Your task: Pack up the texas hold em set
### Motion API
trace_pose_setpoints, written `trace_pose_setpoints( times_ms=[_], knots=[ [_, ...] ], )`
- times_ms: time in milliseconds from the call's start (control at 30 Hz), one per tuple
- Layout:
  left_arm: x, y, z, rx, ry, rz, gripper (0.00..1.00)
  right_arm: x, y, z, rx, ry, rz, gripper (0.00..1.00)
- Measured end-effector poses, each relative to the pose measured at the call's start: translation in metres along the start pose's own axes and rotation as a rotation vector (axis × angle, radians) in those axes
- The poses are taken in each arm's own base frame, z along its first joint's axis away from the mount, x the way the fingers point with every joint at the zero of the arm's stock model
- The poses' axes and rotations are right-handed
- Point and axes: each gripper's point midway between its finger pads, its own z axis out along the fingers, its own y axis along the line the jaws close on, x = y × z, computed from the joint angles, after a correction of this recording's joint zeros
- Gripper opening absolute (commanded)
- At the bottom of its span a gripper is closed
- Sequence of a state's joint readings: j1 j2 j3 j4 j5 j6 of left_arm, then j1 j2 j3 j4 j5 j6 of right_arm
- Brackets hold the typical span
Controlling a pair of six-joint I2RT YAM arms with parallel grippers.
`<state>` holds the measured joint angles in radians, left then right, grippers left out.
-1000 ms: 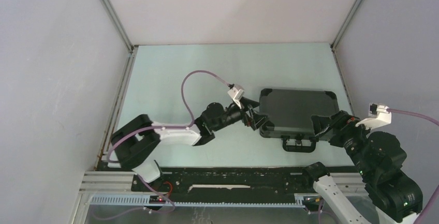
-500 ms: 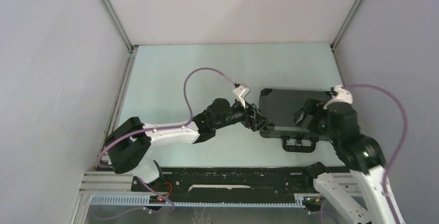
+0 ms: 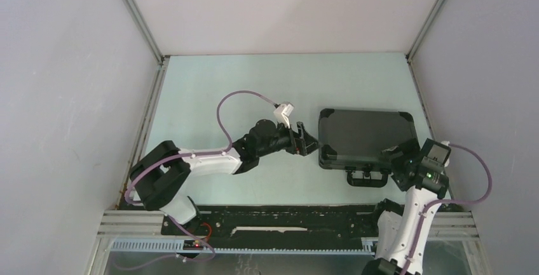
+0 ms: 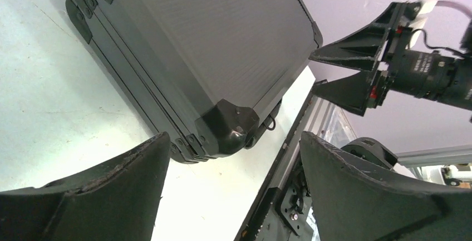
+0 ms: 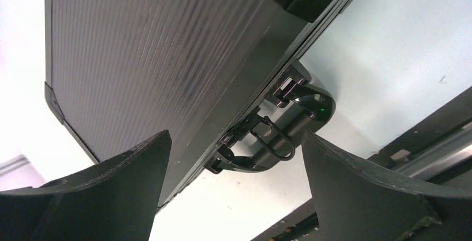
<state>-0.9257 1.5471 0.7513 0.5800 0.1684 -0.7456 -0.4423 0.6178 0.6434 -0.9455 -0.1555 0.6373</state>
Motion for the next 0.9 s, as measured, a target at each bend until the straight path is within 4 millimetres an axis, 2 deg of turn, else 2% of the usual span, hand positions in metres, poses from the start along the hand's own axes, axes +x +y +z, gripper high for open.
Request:
trace_pose_setpoints(
  times_ms=[133,300,433,600,700,900],
  knots=[
    [0.000,0.005,0.002,0.012,-0.005,-0.041,0.89,0.006,-0.003,0.010,-0.042,0.042,0.085,0.93],
    [-0.002,0.009,0.003,0.032,-0.011,-0.054,0.86,0.011,0.006,0.028,-0.108,0.095,0.091,0.80],
    [-0.004,0.016,-0.001,0.036,-0.022,-0.054,0.85,0.016,0.013,0.043,-0.150,0.153,0.115,0.64],
    [0.002,0.032,-0.007,0.007,-0.016,-0.055,0.85,0.021,0.017,0.048,-0.144,0.157,0.124,0.61],
    [0.002,0.037,-0.009,-0.003,-0.016,-0.057,0.84,0.023,0.034,0.059,-0.181,0.151,0.086,0.60],
    [-0.001,0.051,-0.013,-0.032,-0.029,-0.066,0.84,0.032,0.086,0.090,-0.291,0.181,0.035,0.59]
  ],
)
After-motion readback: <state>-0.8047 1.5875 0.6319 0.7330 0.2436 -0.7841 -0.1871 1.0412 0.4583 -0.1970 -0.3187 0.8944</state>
